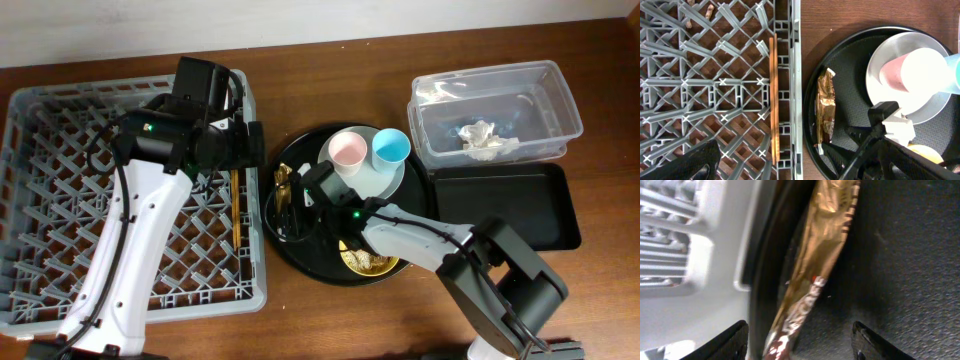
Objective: Sort waste into correct bins and load items into the dishwasher rack
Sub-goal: 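Reach the right gripper to the gold Nescafe sachet and grasp it, then carry the sachet with the right gripper and drop it in the clear box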
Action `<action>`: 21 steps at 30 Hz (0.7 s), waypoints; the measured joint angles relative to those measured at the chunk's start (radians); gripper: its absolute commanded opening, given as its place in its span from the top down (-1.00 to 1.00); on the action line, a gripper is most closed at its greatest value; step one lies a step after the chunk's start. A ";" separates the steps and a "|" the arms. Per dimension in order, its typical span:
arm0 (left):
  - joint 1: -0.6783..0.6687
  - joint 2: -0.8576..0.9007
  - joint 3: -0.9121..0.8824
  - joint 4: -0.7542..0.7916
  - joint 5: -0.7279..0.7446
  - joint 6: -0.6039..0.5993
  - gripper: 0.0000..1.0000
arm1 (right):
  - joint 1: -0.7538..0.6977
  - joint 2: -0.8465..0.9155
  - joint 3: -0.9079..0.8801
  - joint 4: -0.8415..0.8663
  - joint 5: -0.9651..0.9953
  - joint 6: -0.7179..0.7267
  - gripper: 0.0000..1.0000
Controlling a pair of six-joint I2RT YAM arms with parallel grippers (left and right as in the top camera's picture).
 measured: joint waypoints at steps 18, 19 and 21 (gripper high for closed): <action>0.000 0.000 0.000 0.000 0.000 0.000 -0.99 | 0.046 0.028 0.000 0.068 0.090 0.026 -0.12; 0.000 0.000 0.000 0.000 0.000 0.000 -0.99 | 0.047 0.028 0.000 0.068 0.090 0.027 -0.10; 0.000 0.000 0.000 0.000 0.000 0.000 -0.99 | 0.048 0.029 0.000 0.068 0.090 0.026 0.13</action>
